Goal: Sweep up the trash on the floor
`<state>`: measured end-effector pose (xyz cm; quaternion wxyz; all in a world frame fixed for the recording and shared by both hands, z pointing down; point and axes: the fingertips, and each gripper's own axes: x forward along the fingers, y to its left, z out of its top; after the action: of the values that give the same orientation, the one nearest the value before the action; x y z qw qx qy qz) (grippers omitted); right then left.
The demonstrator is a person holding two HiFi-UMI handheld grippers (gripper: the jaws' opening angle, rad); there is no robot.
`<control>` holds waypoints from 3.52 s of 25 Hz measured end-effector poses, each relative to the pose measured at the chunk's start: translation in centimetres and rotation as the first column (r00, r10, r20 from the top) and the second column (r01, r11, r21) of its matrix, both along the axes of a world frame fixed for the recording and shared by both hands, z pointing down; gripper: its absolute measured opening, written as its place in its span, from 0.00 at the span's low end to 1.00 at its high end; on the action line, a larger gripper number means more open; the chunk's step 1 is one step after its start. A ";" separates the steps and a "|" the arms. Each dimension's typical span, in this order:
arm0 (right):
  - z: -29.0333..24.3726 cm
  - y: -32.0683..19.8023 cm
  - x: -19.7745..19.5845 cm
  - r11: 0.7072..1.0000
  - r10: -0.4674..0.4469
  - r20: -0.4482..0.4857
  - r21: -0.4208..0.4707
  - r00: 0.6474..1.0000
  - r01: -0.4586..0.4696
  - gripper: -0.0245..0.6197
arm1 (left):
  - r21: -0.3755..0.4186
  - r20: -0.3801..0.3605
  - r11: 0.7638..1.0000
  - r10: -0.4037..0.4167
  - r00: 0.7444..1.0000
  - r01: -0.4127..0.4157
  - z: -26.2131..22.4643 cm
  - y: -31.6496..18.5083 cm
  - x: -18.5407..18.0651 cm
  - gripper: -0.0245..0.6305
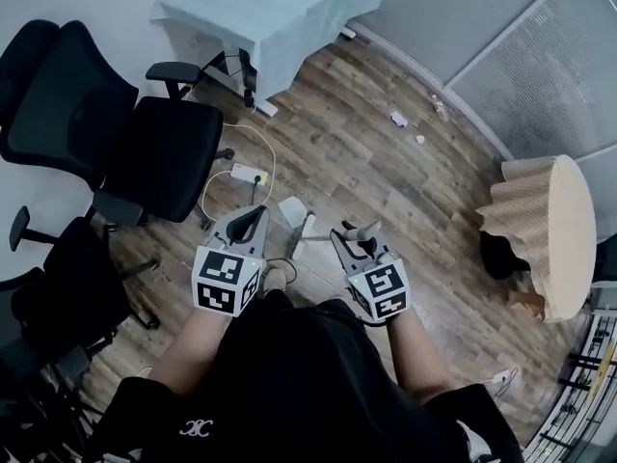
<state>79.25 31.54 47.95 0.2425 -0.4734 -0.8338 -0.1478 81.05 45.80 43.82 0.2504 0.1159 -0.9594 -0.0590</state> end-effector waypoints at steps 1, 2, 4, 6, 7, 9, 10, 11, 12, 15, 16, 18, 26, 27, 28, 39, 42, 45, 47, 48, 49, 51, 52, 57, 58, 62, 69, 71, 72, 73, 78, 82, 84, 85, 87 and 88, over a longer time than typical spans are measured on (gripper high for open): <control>0.7 1.2 -0.1 0.999 -0.040 -0.004 0.018 0.999 0.040 0.20 | 0.001 -0.001 1.000 -0.008 1.000 0.008 0.2 0.7 0.1 0.03; 1.3 2.4 -0.3 0.996 -0.077 -0.008 0.035 0.997 0.077 0.20 | 0.002 -0.003 1.000 -0.015 1.000 0.015 0.4 1.3 0.1 0.03; 2.5 4.5 -0.8 0.989 -0.136 -0.019 0.057 0.990 0.137 0.20 | -0.001 -0.015 0.999 -0.033 0.999 0.033 0.9 2.4 0.2 0.03; 4.0 6.2 -1.4 0.981 -0.178 -0.041 0.076 0.983 0.181 0.20 | -0.004 -0.035 0.998 -0.061 0.998 0.061 1.5 3.3 0.2 0.03; 4.9 6.9 -1.6 0.975 -0.198 -0.052 0.088 0.979 0.202 0.20 | -0.006 -0.044 0.997 -0.076 0.996 0.076 1.7 3.7 0.1 0.03; 6.4 7.9 -2.0 0.963 -0.242 -0.068 0.107 0.968 0.248 0.20 | -0.014 -0.059 0.995 -0.103 0.993 0.102 2.0 4.3 -0.3 0.03; 7.0 8.3 -2.2 0.956 -0.265 -0.072 0.112 0.962 0.272 0.20 | -0.023 -0.066 0.993 -0.114 0.991 0.113 2.2 4.5 -0.6 0.03; 7.5 8.7 -2.6 0.949 -0.287 -0.076 0.112 0.955 0.294 0.20 | -0.032 -0.072 0.992 -0.128 0.989 0.126 2.4 4.8 -1.0 0.03; 7.9 9.1 -3.0 0.944 -0.305 -0.078 0.105 0.949 0.312 0.20 | -0.039 -0.077 0.989 -0.145 0.986 0.142 2.5 5.0 -1.5 0.03; 8.3 10.2 -5.2 0.931 -0.352 -0.079 0.072 0.933 0.358 0.20 | 0.001 -0.102 0.976 -0.215 0.971 0.216 2.8 5.4 -3.5 0.03; 8.4 10.5 -6.0 0.923 -0.374 -0.078 0.069 0.924 0.379 0.20 | 0.029 -0.111 0.969 -0.239 0.965 0.244 2.9 5.4 -4.5 0.03; 8.6 10.4 -7.4 0.899 -0.425 -0.076 0.079 0.902 0.430 0.20 | 0.067 -0.127 0.954 -0.281 0.951 0.291 2.7 4.7 -6.6 0.03; 10.3 4.6 -17.0 0.868 -0.471 -0.101 0.124 0.877 0.480 0.20 | 0.031 -0.128 0.948 -0.310 0.942 0.316 1.3 -0.3 -15.8 0.03; 10.5 3.9 -18.1 0.869 -0.468 -0.104 0.129 0.878 0.478 0.20 | 0.033 -0.132 0.945 -0.318 0.939 0.324 1.3 -0.6 -16.5 0.03; 10.7 3.2 -19.3 0.871 -0.462 -0.106 0.133 0.881 0.473 0.20 | 0.035 -0.136 0.943 -0.324 0.936 0.331 1.3 -0.9 -17.1 0.03; 11.4 -7.6 -34.0 0.939 -0.283 -0.120 0.165 0.951 0.301 0.20 | 0.005 -0.147 0.963 -0.264 0.953 0.268 1.1 -7.0 -27.2 0.03; 11.5 -10.1 -37.4 0.944 -0.263 -0.104 0.179 0.959 0.278 0.20 | -0.008 -0.143 0.974 -0.226 0.964 0.227 1.0 -8.9 -30.0 0.03; 11.4 -12.2 -40.6 0.949 -0.241 -0.086 0.188 0.967 0.253 0.20 | -0.017 -0.142 0.982 -0.191 0.971 0.191 1.1 -10.8 -32.5 0.03; 11.3 -13.5 -42.6 0.951 -0.229 -0.074 0.193 0.971 0.240 0.20 | -0.022 -0.140 0.987 -0.160 0.977 0.159 1.2 -12.4 -34.0 0.03; 11.3 -14.1 -43.6 0.952 -0.224 -0.067 0.197 0.972 0.233 0.20 | -0.023 -0.140 0.990 -0.140 0.980 0.138 1.3 -13.2 -34.8 0.03; 11.2 -14.8 -44.6 0.953 -0.219 -0.060 0.203 0.974 0.226 0.20 | -0.024 -0.141 0.993 -0.118 0.983 0.115 1.3 -13.9 -35.5 0.03; 11.1 -15.9 -46.6 0.955 -0.198 -0.050 0.217 0.979 0.205 0.20 | -0.023 -0.142 0.997 -0.073 0.987 0.070 1.4 -15.0 -37.1 0.03; 11.0 -16.4 -47.5 0.956 -0.184 -0.047 0.223 0.982 0.190 0.20 | -0.018 -0.142 0.999 -0.053 0.988 0.051 1.5 -15.4 -38.0 0.03; 10.9 -18.2 -52.5 0.962 -0.092 -0.038 0.253 0.995 0.098 0.20 | 0.017 -0.148 0.999 0.048 0.988 -0.046 2.7 -15.8 -43.6 0.03; 11.0 -18.5 -53.7 0.963 -0.071 -0.038 0.259 0.997 0.078 0.20 | 0.023 -0.147 0.998 0.069 0.987 -0.067 3.0 -15.7 -45.1 0.03; 11.5 -20.0 -58.7 0.958 0.026 -0.051 0.286 0.998 -0.010 0.21 | 0.053 -0.133 0.987 0.160 0.978 -0.154 4.3 -15.4 -51.7 0.03; 12.1 -20.2 -65.3 0.913 0.204 -0.084 0.375 0.975 -0.159 0.21 | 0.109 -0.131 0.930 0.363 0.923 -0.350 4.1 -14.3 -62.7 0.03; 11.9 -20.4 -67.8 0.894 0.271 -0.071 0.387 0.960 -0.224 0.21 | 0.088 -0.111 0.910 0.413 0.904 -0.405 3.7 -13.9 -65.7 0.03; 11.8 -20.5 -69.0 0.883 0.308 -0.064 0.391 0.949 -0.260 0.21 | 0.084 -0.106 0.901 0.432 0.896 -0.425 3.6 -13.5 -67.1 0.03; 11.8 -20.7 -70.0 0.870 0.345 -0.057 0.394 0.937 -0.297 0.21 | 0.083 -0.105 0.894 0.448 0.888 -0.441 3.6 -13.2 -68.3 0.03; 11.8 -22.6 -73.3 0.796 0.493 -0.027 0.416 0.869 -0.439 0.21 | 0.100 -0.121 0.855 0.518 0.847 -0.508 4.7 -12.4 -72.5 0.03; 10.9 -23.2 -75.4 0.767 0.547 0.003 0.399 0.837 -0.503 0.21 | 0.074 -0.128 0.844 0.536 0.834 -0.531 5.2 -11.3 -74.2 0.03; 10.1 -23.7 -76.6 0.751 0.572 0.030 0.383 0.820 -0.538 0.20 | 0.076 -0.141 0.851 0.524 0.840 -0.519 5.8 -10.6 -74.7 0.03; 9.6 -24.0 -77.4 0.744 0.580 0.045 0.375 0.813 -0.552 0.20 | 0.084 -0.149 0.856 0.517 0.843 -0.510 6.0 -10.3 -74.8 0.03; 8.5 -24.4 -79.4 0.736 0.592 0.078 0.354 0.802 -0.577 0.20 | 0.094 -0.160 0.862 0.507 0.847 -0.499 6.2 -9.9 -75.2 0.03; 7.9 -24.5 -80.4 0.732 0.597 0.092 0.343 0.797 -0.589 0.20 | 0.095 -0.162 0.863 0.506 0.847 -0.497 6.2 -9.7 -75.4 0.03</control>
<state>-1.15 7.00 55.84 0.3683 -0.1329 -0.8970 -0.2049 5.63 36.08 49.98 0.3405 0.3625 -0.8672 -0.0253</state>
